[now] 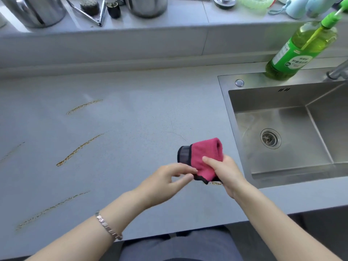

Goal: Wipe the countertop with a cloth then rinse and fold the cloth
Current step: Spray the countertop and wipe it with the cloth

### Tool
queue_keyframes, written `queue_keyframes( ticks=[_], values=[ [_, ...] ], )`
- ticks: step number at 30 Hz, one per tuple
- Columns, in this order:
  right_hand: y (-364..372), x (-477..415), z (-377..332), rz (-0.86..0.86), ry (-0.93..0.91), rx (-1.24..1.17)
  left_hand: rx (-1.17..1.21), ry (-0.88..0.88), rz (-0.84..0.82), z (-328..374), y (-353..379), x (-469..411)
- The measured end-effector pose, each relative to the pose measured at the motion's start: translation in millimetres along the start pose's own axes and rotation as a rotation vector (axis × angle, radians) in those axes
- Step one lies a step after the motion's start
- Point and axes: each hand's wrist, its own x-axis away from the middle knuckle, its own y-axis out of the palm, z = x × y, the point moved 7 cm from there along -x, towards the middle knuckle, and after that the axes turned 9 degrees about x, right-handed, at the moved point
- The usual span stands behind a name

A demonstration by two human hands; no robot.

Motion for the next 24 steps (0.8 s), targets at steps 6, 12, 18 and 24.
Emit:
queue_keyframes(
  ticks=[6,12,18,24],
  values=[
    [-75.9,-5.6,-1.2,0.378,-0.412,0.457,-0.465,-0.316,0.470,-90.7,-76.4,5.4],
    [-14.5,-13.7,70.4,0.057,-0.371,1.060,-0.678,-0.522,0.387,-148.7,-62.7,11.1],
    [15.9,-72.0,70.7,0.347,-0.290,1.138,-0.701,-0.551,0.373,-165.4,-57.6,11.3],
    [97.7,-120.3,5.6,0.340,-0.509,1.189,-0.657,-0.503,0.459,-163.3,-59.4,11.3]
  ],
)
